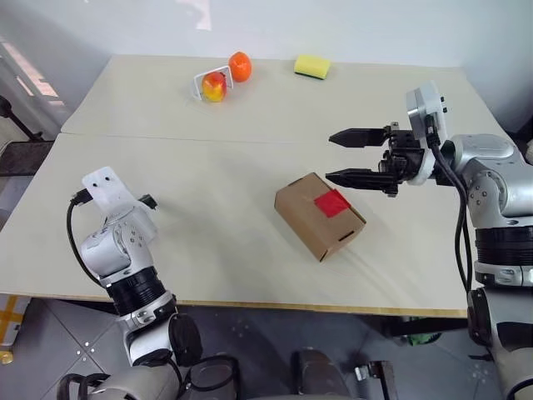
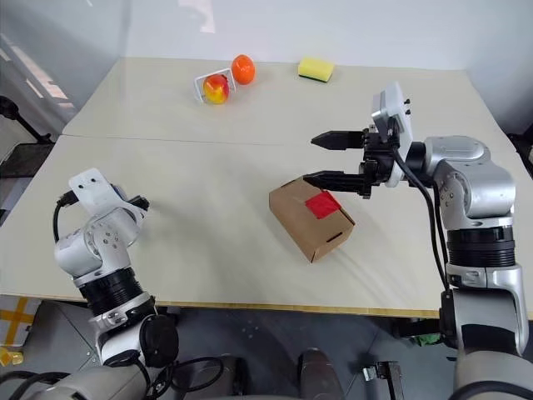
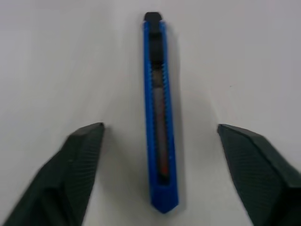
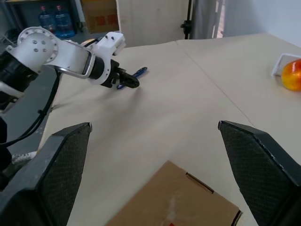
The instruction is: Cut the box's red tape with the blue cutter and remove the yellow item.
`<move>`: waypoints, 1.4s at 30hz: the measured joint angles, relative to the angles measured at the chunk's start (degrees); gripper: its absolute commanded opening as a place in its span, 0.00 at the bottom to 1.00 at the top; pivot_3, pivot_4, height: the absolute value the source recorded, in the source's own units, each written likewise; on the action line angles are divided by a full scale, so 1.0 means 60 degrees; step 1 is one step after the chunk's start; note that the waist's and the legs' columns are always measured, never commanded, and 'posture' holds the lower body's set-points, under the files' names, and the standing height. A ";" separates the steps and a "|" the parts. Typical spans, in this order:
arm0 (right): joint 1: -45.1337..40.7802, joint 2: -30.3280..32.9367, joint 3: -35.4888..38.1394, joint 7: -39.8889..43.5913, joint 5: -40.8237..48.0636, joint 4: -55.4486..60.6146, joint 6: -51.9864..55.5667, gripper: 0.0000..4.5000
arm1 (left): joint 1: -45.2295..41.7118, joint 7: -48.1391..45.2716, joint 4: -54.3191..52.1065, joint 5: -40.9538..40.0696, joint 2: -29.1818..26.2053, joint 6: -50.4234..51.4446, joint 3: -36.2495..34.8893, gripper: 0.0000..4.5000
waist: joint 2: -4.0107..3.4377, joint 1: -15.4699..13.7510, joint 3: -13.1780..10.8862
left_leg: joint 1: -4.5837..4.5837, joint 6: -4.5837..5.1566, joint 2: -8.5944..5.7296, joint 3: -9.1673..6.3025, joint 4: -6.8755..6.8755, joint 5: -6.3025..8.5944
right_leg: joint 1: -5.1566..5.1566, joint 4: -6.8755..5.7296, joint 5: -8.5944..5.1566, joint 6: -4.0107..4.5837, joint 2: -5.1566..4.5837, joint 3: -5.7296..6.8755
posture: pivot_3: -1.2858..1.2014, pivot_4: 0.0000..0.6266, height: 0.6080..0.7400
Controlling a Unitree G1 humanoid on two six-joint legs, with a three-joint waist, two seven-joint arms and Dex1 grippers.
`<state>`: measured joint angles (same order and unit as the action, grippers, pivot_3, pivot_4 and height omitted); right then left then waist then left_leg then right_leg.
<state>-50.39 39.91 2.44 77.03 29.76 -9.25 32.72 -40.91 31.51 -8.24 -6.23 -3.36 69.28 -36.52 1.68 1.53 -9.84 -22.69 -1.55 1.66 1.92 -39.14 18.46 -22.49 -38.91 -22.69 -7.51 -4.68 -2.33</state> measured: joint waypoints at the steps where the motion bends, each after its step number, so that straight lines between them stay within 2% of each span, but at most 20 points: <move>1: 0.0000 0.0000 -0.0001 0.0059 -0.0014 -0.0021 -0.0017 1.00 | -0.0035 -0.0011 0.0005 0.0002 0.0004 0.0067 -0.0041 0.62 | 0.0000 -0.0007 0.0000 | 0.0002 0.0000 -0.0001 0.0001 0.0000 0.0000 | 0.0002 0.0000 0.0000 0.0000 -0.0001 0.0000 | 0.52 0.24 1.00; 2: 0.0000 0.0000 -0.0002 0.0084 -0.0026 -0.0037 -0.0029 1.00 | -0.0043 -0.0019 0.0005 0.0015 0.0004 0.0109 -0.0062 0.62 | 0.0000 -0.0014 0.0000 | 0.0003 0.0000 -0.0002 0.0001 0.0000 0.0000 | 0.0004 0.0000 0.0000 0.0000 -0.0002 0.0000 | 0.52 0.24 1.00; 6: 0.0000 0.0000 -0.0002 0.0085 -0.0071 -0.0066 -0.0034 1.00 | -0.0104 0.0037 0.0015 0.0175 0.0041 0.0249 -0.0138 0.42 | -0.0001 -0.0026 0.0000 | 0.0004 0.0000 -0.0005 0.0001 0.0000 0.0000 | 0.0004 0.0001 0.0000 0.0000 -0.0006 0.0003 | 0.52 0.24 1.00; 11: 0.0000 0.0000 -0.0002 0.0070 -0.0125 -0.0067 -0.0036 1.00 | -0.0148 -0.0085 0.0051 0.0292 -0.0050 0.0405 -0.0176 0.42 | -0.0002 -0.0027 0.0001 | 0.0008 -0.0001 -0.0005 0.0002 0.0000 0.0000 | 0.0006 0.0000 0.0000 0.0000 -0.0005 0.0003 | 0.52 0.24 1.00; 23: 0.0029 0.0050 0.0011 -0.0190 -0.0207 -0.0034 0.0008 1.00 | 0.0238 -0.0916 0.0004 0.0597 -0.0588 0.0546 0.0748 0.42 | -0.0002 -0.0058 0.0001 | 0.0035 -0.0003 -0.0007 0.0017 0.0002 0.0002 | 0.0016 0.0001 0.0001 0.0002 -0.0021 0.0026 | 0.52 0.24 1.00; 42: 0.0919 0.0340 0.0190 -0.1097 0.0207 0.0899 0.0447 1.00 | 0.0607 -0.1510 -0.0406 0.0820 -0.0375 0.0363 0.1136 0.42 | -0.0002 -0.0249 0.0001 | 0.0033 -0.0001 -0.0007 0.0022 0.0004 0.0005 | 0.0017 0.0017 0.0002 0.0004 -0.0022 0.0025 | 0.52 0.24 1.00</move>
<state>-44.88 41.94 3.58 70.45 31.00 -3.86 35.40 -37.26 22.45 -10.68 -1.31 -5.62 71.45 -29.70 1.67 0.04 -9.83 -22.49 -1.55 1.62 2.05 -39.12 18.49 -22.39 -38.81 -22.68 -7.49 -4.81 -2.18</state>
